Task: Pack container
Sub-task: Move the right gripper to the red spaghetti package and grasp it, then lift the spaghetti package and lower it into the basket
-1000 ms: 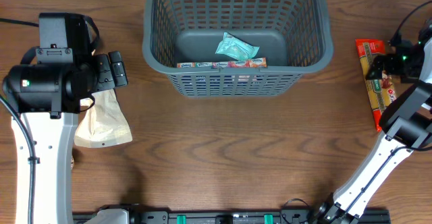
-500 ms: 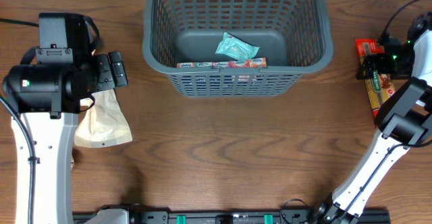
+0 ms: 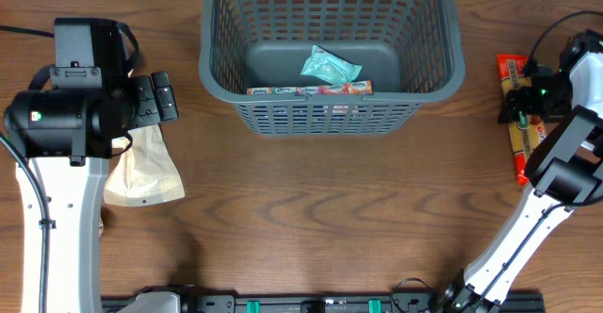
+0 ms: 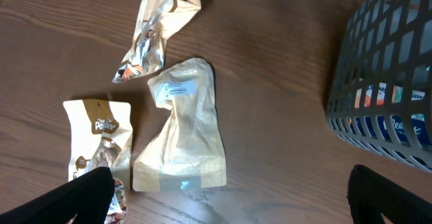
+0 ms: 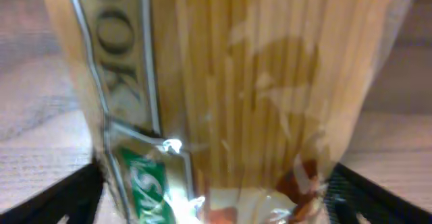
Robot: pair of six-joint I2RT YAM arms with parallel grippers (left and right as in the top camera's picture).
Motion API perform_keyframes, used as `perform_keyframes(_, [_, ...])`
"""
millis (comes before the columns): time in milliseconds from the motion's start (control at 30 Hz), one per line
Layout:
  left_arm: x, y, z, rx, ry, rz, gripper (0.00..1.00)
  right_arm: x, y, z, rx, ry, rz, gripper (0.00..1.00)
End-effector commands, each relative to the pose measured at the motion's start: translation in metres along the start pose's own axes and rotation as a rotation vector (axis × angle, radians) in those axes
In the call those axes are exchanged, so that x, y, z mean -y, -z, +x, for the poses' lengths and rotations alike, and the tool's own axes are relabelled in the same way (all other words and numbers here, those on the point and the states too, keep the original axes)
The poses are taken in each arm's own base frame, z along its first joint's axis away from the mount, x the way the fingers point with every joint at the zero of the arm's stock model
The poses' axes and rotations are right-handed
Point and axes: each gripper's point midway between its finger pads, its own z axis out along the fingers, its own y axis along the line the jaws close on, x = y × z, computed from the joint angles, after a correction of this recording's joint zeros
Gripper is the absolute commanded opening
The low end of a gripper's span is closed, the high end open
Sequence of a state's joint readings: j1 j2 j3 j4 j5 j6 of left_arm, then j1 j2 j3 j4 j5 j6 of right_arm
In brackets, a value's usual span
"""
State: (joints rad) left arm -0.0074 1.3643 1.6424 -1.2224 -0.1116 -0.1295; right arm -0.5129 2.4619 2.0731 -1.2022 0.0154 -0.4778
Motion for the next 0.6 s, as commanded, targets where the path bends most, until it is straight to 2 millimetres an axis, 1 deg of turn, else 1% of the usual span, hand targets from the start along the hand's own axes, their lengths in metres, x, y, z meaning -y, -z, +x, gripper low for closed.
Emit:
perform_keyframes(0, [-0.002, 0.000, 0.000, 0.000, -0.010, -0.006, 1.00, -0.021, -0.041, 0.022, -0.104, -0.010, -0.093, 0.74])
perform_keyframes(67, [-0.002, 0.000, 0.000, 0.001, -0.011, -0.006, 1.00, -0.026, -0.040, 0.019, -0.086, -0.012, -0.121, 0.59])
perform_keyframes(100, [-0.002, 0.000, 0.000, 0.001, -0.011, -0.006, 1.00, -0.028, -0.039, 0.018, -0.080, -0.014, -0.132, 0.49])
perform_keyframes(233, [-0.002, 0.000, 0.000, 0.000, -0.011, -0.006, 1.00, -0.035, -0.036, 0.014, -0.070, -0.043, -0.164, 0.22])
perform_keyframes(300, [-0.002, 0.000, 0.000, 0.000, -0.011, -0.006, 1.00, -0.041, -0.032, 0.011, -0.064, -0.037, -0.181, 0.15])
perform_keyframes(367, [-0.002, 0.000, 0.000, 0.000, -0.011, -0.006, 1.00, -0.047, -0.023, 0.005, -0.052, -0.026, -0.191, 0.09])
perform_keyframes(433, [-0.002, 0.000, 0.000, 0.000, -0.011, -0.006, 1.00, -0.052, -0.008, -0.004, -0.032, -0.018, -0.183, 0.06])
perform_keyframes(533, [-0.002, 0.000, 0.000, -0.001, -0.011, -0.007, 1.00, -0.057, 0.026, -0.025, 0.037, -0.008, -0.151, 0.03])
perform_keyframes(567, [-0.002, 0.000, 0.001, -0.003, -0.011, -0.007, 1.00, -0.060, 0.042, -0.034, 0.071, -0.001, -0.138, 0.02])
